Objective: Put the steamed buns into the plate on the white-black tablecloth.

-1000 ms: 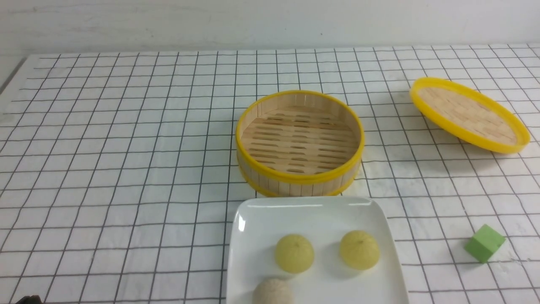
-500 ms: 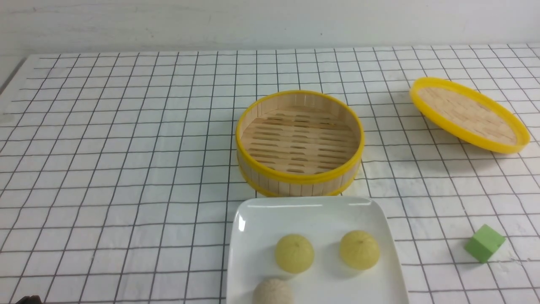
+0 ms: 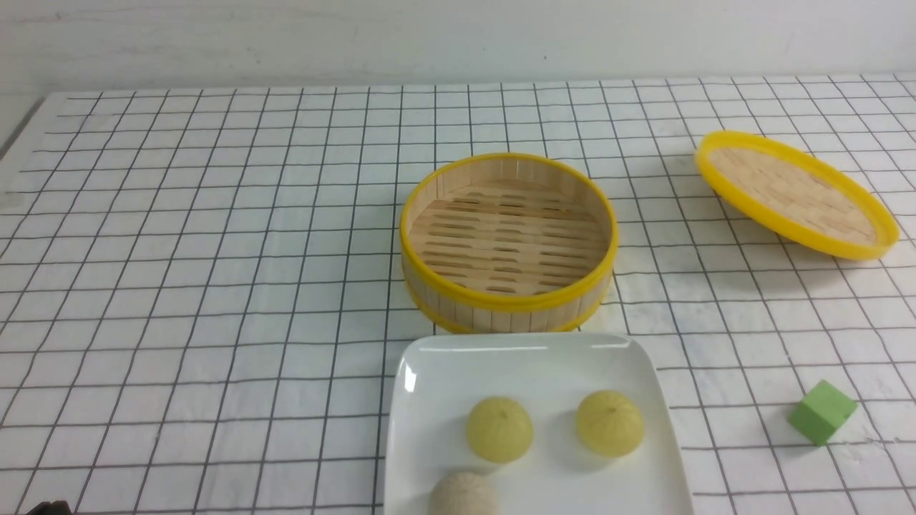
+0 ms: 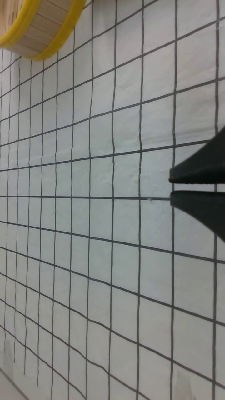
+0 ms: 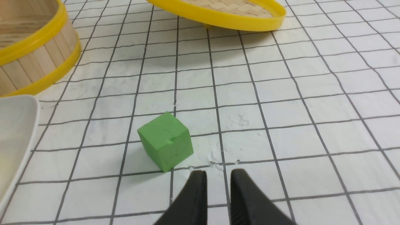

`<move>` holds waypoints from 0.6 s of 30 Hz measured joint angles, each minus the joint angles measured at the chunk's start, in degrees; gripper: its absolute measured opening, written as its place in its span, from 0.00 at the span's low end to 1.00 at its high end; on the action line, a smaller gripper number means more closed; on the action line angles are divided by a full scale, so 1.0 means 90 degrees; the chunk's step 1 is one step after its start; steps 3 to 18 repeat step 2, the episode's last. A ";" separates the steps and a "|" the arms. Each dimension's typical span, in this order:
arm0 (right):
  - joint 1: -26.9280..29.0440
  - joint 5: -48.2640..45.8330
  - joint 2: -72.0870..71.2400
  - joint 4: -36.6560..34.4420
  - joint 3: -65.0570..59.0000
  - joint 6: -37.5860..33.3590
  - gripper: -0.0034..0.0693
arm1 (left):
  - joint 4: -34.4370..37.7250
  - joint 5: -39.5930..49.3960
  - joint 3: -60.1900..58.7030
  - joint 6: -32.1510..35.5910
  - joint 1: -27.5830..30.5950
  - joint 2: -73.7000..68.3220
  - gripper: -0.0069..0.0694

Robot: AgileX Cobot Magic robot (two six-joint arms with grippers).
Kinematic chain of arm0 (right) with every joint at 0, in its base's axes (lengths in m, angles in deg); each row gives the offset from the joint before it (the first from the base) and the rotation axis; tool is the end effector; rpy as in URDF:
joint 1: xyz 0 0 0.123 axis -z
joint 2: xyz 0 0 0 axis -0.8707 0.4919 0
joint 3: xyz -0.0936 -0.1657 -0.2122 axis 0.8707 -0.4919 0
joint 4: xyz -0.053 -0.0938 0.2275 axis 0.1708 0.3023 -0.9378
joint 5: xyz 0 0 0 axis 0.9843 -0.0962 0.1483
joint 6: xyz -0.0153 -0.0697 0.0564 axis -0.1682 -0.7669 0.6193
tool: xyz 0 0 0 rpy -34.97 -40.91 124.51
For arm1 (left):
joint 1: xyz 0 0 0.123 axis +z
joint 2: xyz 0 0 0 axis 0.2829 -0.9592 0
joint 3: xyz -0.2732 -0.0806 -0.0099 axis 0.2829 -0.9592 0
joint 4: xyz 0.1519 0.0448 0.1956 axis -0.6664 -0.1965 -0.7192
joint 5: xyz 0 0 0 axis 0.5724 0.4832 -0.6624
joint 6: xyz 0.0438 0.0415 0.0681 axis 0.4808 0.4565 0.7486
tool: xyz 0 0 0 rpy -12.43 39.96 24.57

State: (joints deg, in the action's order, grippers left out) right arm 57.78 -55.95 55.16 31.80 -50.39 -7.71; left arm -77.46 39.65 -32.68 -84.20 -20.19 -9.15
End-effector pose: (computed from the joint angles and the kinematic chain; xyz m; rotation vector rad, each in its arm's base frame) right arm 0.0515 -0.0016 0.1721 0.1316 1.8870 0.0963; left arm 0.0527 -0.0006 0.1721 0.0162 1.8668 -0.0332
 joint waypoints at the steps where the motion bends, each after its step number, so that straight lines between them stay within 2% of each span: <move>1: 0.0000 0.0000 0.0000 0.0000 0.0000 0.0000 0.23 | 0.0000 0.0007 0.0000 0.0000 0.0000 0.0000 0.18; 18: 0.0000 0.0000 0.0000 0.0000 0.0000 0.0000 0.23 | 0.0000 0.0006 0.0000 0.0000 0.0000 0.0000 0.18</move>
